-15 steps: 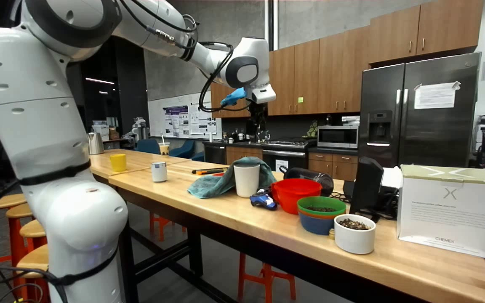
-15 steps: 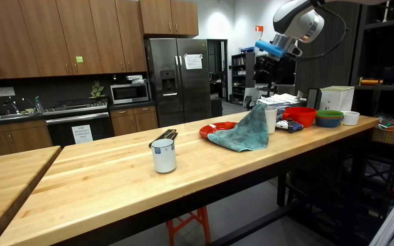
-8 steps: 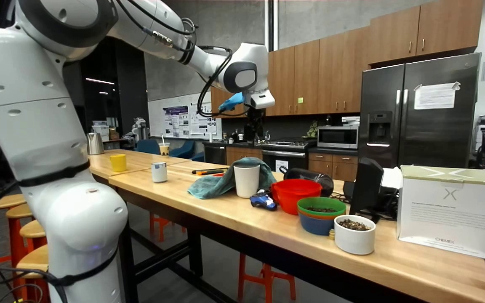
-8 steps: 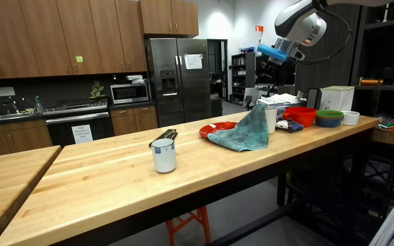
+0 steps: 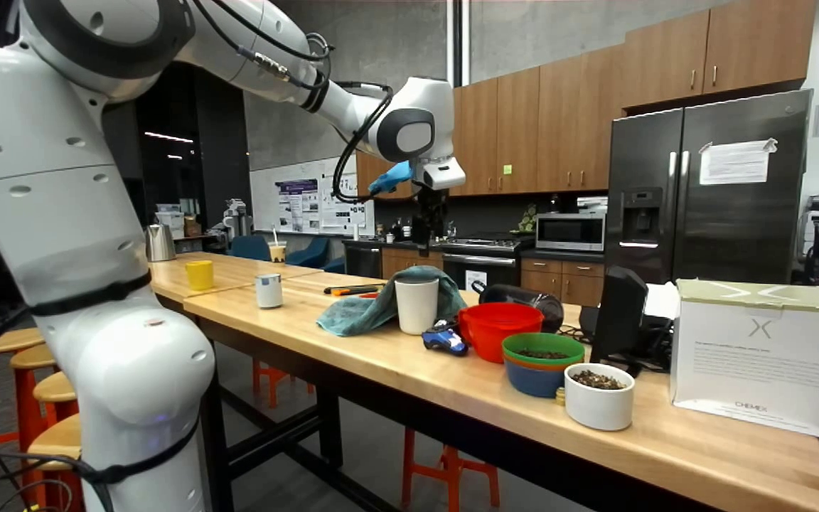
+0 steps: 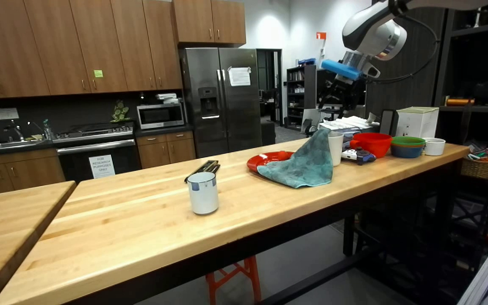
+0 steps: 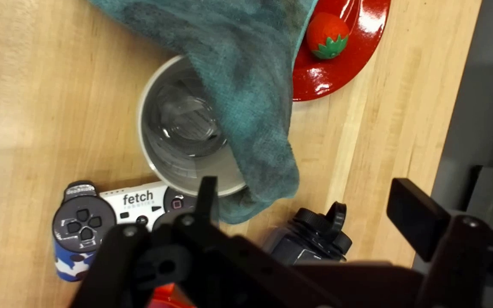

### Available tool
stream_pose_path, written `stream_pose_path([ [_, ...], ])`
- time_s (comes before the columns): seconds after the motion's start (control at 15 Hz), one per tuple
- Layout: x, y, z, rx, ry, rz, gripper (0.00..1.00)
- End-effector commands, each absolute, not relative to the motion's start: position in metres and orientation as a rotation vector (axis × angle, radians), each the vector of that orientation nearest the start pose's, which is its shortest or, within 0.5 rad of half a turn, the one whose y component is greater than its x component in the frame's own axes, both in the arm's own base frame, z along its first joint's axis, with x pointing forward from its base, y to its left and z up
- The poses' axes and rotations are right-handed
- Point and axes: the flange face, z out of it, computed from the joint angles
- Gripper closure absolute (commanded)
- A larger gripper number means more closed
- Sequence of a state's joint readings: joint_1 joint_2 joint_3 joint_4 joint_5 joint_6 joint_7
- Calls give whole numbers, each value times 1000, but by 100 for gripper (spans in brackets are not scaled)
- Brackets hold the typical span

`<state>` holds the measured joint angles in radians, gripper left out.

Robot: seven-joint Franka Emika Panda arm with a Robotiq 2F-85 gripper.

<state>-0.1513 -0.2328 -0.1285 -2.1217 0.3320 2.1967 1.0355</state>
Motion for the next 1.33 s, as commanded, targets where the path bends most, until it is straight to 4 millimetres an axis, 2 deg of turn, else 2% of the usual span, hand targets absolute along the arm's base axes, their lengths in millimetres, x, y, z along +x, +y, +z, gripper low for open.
stream_pose_path([
  [0.0,484,-140,539,-2051,1824,-214,0],
  [0.47,481,-147,531,-2076,1823,-192,0],
  [1.27,475,-147,518,-2195,1848,-92,0],
])
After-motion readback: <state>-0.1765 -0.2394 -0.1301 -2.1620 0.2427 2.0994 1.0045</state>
